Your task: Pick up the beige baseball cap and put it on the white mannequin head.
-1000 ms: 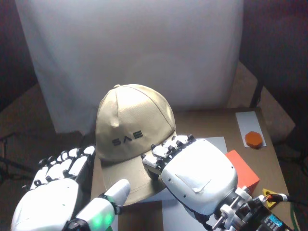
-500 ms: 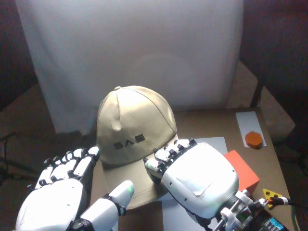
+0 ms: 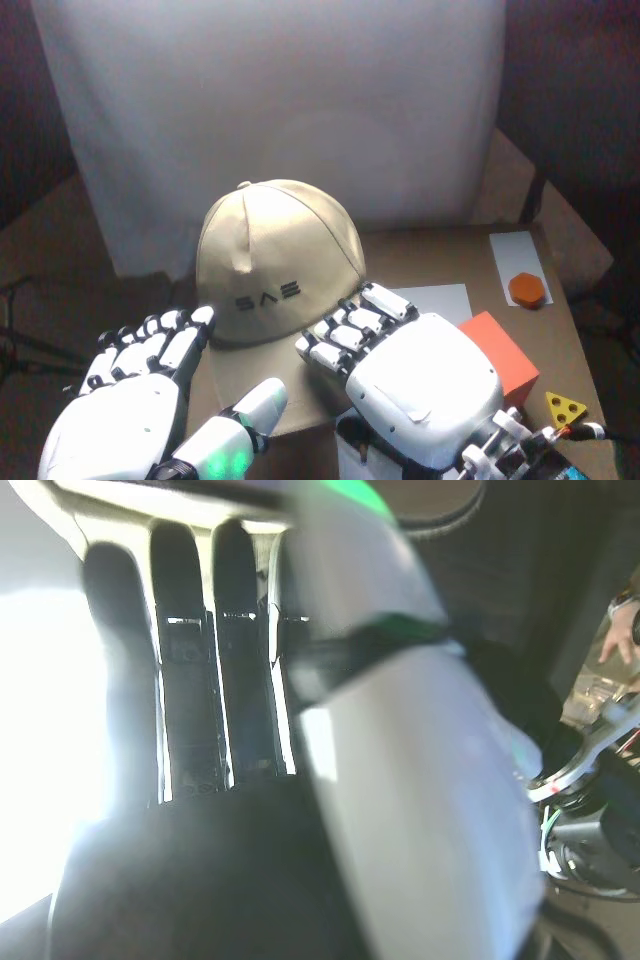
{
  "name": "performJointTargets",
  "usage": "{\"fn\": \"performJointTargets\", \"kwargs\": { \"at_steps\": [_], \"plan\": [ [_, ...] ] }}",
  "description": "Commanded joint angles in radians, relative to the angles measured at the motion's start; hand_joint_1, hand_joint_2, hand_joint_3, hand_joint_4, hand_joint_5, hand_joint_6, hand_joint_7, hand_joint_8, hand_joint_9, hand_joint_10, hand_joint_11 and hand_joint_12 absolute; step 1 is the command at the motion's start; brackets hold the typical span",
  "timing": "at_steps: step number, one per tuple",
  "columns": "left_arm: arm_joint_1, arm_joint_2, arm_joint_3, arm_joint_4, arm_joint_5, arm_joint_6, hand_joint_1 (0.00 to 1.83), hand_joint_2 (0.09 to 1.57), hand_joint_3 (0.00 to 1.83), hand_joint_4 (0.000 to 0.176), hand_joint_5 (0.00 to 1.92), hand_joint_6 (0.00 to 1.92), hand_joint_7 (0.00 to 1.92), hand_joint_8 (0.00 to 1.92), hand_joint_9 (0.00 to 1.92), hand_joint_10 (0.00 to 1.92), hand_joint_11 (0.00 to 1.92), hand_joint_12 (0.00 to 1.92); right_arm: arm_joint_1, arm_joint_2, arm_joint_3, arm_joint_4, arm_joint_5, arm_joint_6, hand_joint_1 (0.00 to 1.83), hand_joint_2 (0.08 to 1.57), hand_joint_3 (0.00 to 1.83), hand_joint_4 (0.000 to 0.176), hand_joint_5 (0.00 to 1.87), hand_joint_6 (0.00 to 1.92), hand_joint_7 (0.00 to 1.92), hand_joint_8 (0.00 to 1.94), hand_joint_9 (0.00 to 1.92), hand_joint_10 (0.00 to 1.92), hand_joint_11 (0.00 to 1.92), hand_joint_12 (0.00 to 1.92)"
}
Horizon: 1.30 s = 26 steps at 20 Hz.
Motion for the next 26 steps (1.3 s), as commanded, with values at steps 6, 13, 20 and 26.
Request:
{"fn": "performJointTargets", "kwargs": {
  "at_steps": [6,13,20,26],
  "plan": [
    [-0.014,0.032,-0.046,0.025,-0.119,0.032,0.00,1.11,0.00,0.076,0.12,0.00,0.09,0.00,0.09,0.00,0.00,0.42,-0.016,0.027,-0.067,0.092,0.024,-0.095,0.74,0.94,0.00,0.062,0.28,0.00,0.24,0.00,0.21,0.00,0.00,0.87],
    [-0.040,0.086,-0.129,0.021,-0.139,0.064,0.00,1.11,0.00,0.075,0.12,0.00,0.09,0.00,0.09,0.00,0.00,0.45,0.069,0.184,-0.215,0.150,0.022,-0.110,0.45,0.87,0.00,0.165,0.00,0.00,0.00,0.00,0.00,0.00,0.00,0.07],
    [-0.131,0.113,-0.239,0.000,-0.139,0.149,0.00,1.11,0.00,0.075,0.12,0.00,0.09,0.00,0.08,0.00,0.00,0.40,0.293,0.515,-0.347,0.522,-0.420,-0.135,0.37,0.85,0.00,0.176,0.00,0.00,0.00,0.00,0.00,0.00,0.00,0.00],
    [-0.219,0.128,-0.344,-0.032,-0.139,0.356,0.00,1.12,0.00,0.077,0.19,0.00,0.19,0.00,0.20,0.01,0.00,0.70,0.358,0.596,-0.390,0.843,-0.530,-0.433,0.48,0.88,0.00,0.082,0.30,0.03,0.29,0.01,0.20,0.02,0.00,0.79]
  ]
}}
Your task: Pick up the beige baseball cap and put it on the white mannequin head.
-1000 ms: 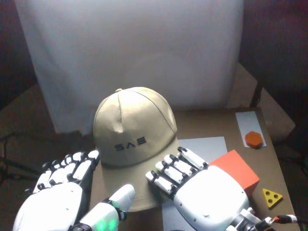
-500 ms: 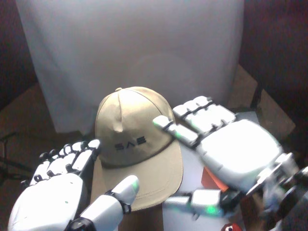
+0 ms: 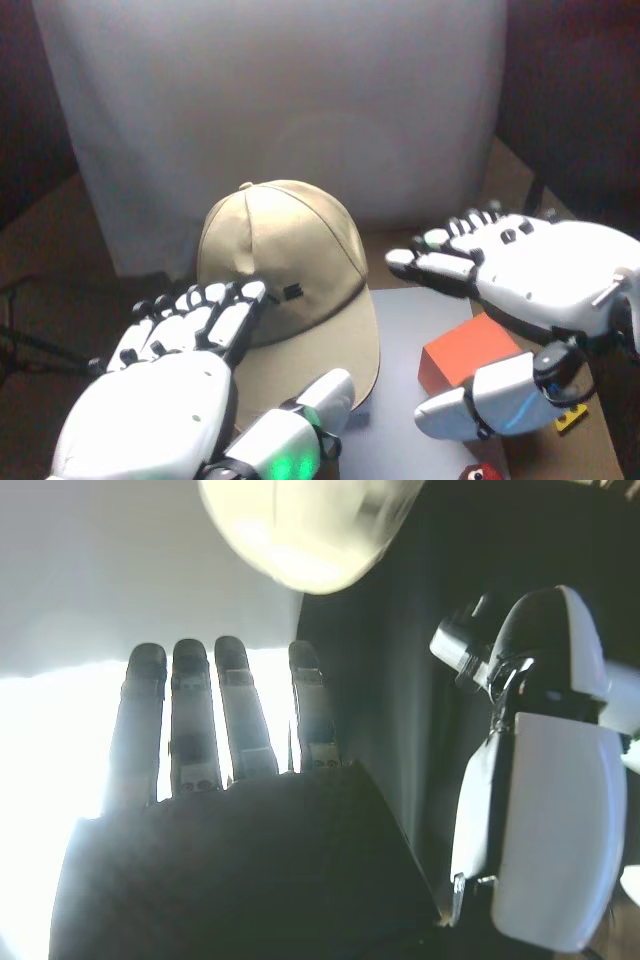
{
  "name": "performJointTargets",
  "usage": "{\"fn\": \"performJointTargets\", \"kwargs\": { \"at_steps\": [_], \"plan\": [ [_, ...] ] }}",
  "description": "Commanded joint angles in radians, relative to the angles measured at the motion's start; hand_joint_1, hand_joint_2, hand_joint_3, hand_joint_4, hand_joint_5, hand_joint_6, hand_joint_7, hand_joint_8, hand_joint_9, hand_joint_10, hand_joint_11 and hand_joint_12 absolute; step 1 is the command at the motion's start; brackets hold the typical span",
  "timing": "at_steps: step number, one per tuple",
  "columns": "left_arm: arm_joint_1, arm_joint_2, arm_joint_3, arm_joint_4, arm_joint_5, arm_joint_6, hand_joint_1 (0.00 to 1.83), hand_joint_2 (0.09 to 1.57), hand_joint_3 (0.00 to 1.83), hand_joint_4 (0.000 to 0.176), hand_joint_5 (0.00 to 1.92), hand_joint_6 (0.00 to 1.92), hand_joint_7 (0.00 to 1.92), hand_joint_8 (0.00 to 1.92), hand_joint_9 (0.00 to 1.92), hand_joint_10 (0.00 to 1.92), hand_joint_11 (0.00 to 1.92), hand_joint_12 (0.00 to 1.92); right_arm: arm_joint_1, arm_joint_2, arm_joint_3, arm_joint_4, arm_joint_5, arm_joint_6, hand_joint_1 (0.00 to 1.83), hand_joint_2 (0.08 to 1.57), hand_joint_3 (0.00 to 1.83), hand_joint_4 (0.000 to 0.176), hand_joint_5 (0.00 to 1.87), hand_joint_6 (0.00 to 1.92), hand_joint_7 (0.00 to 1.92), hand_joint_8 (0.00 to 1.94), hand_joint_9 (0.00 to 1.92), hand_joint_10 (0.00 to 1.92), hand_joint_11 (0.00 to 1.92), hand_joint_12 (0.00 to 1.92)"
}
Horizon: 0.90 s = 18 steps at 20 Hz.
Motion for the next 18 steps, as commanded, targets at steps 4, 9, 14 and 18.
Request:
{"fn": "performJointTargets", "kwargs": {
  "at_steps": [4,9,14,18],
  "plan": [
    [-0.045,0.003,-0.018,0.066,-0.085,0.105,0.07,1.13,0.00,0.061,0.29,0.00,0.36,0.00,0.43,0.02,0.12,0.94,-0.046,-0.058,0.038,-0.047,0.151,0.028,0.58,0.94,0.01,0.000,0.60,0.08,0.72,0.09,0.64,0.15,0.21,1.30],
    [-0.085,-0.016,-0.034,-0.035,-0.111,0.180,0.80,1.14,0.00,0.007,0.77,1.57,0.85,1.58,0.95,1.58,0.91,1.76,-0.068,-0.074,0.069,-0.058,0.121,0.064,0.91,1.06,0.01,0.000,0.92,1.66,0.93,1.72,1.18,1.80,1.46,1.89],
    [-0.053,-0.040,-0.033,-0.047,-0.120,0.108,0.91,1.17,0.00,0.002,1.31,1.92,1.43,1.92,1.48,1.92,1.54,1.92,-0.064,-0.071,0.069,-0.059,0.140,0.065,0.78,1.33,0.03,0.176,1.45,1.92,1.63,1.94,1.81,1.92,1.92,1.92],
    [-0.043,-0.044,-0.039,-0.055,-0.139,0.096,0.91,1.17,0.00,0.002,1.29,1.92,1.43,1.92,1.47,1.92,1.55,1.92,-0.058,-0.050,0.064,-0.059,0.105,0.064,0.83,1.35,0.02,0.176,1.43,1.92,1.62,1.94,1.81,1.92,1.92,1.92]
  ]
}}
